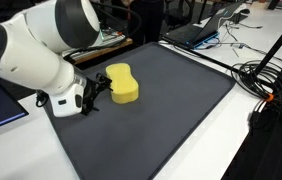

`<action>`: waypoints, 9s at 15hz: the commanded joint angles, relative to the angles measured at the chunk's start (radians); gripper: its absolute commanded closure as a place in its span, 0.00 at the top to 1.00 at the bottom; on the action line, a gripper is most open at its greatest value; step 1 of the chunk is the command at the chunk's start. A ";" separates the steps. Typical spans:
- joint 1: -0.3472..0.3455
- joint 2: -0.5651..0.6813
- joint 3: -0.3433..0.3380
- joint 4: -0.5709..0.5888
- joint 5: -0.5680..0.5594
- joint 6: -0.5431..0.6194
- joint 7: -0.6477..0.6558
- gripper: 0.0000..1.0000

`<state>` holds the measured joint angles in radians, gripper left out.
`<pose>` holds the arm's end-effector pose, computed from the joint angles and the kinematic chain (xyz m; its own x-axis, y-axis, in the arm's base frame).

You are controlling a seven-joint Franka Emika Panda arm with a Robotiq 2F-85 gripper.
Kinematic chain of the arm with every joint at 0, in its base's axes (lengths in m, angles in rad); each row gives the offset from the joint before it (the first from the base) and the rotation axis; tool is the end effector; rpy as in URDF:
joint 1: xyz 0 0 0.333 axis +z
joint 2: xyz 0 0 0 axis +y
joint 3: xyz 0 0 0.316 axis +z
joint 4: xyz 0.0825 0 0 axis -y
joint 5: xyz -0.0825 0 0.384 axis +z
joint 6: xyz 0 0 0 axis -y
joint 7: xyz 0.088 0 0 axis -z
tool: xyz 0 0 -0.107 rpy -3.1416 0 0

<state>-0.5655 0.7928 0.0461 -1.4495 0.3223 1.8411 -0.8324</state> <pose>0.5980 -0.3183 0.1933 0.9831 0.1711 -0.0651 0.1185 -0.8658 -0.4862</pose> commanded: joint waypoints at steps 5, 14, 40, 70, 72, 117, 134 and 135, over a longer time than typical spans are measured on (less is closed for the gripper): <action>0.021 -0.295 -0.062 -0.424 0.119 0.181 -0.009 1.00; 0.027 -0.516 -0.167 -0.768 0.235 0.273 -0.033 1.00; 0.309 -1.225 -0.223 -1.317 -0.287 0.605 0.459 1.00; 0.682 -1.125 0.073 -0.978 -0.375 0.256 0.756 1.00; 0.673 -1.038 0.100 -0.888 -0.395 0.202 0.841 1.00; 0.569 -0.451 -0.143 -0.668 -0.470 0.310 1.144 1.00; 0.570 -0.401 -0.174 -0.684 -0.449 0.467 1.269 1.00; 0.566 -0.402 -0.175 -0.696 -0.438 0.505 1.274 1.00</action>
<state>0.0063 0.3988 -0.1228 -2.1135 -0.1551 2.2583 0.4125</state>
